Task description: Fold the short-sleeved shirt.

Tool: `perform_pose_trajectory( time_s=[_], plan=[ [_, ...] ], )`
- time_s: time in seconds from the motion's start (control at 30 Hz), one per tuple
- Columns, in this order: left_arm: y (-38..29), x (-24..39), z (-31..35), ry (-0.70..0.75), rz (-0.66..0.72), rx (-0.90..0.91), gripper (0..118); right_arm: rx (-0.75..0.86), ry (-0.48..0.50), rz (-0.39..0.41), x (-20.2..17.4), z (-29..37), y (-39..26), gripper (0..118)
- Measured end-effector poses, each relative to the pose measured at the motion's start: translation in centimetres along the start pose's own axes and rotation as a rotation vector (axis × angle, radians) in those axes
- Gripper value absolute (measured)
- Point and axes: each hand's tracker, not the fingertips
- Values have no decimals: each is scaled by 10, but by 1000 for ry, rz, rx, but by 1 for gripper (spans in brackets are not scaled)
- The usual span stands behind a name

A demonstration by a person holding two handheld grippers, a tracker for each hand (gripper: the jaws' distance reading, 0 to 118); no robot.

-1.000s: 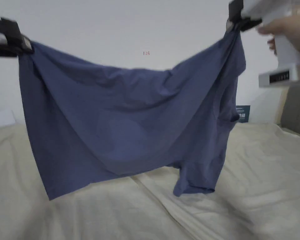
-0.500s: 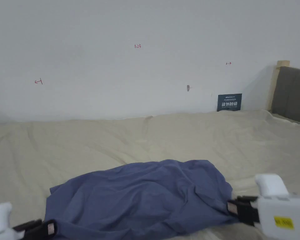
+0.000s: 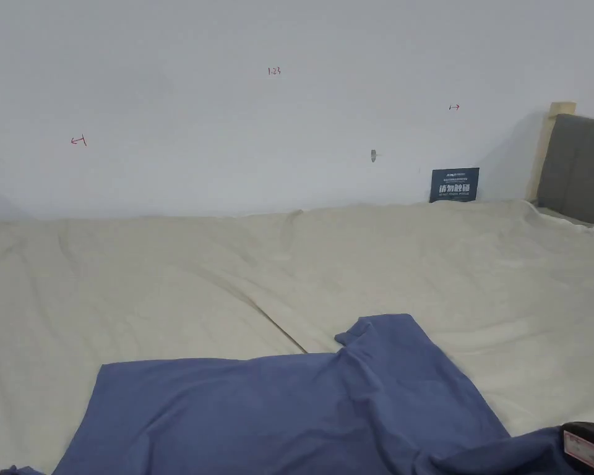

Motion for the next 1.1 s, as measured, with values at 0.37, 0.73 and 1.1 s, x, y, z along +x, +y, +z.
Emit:
perform_pose_trajectory(
  time_s=[0.37,0.73,1.1],
  plan=[
    [-47,-39,-112,109,145,-279,18,-329,-104,-117,50,-150,-49,45],
    [-26,-14,-32,49,194,-11,116,150,-139,-166,4,-35,-27,85],
    [9,-35,-30,67,88,86,0,251,-8,-138,-32,-50,-7,0]
  ],
)
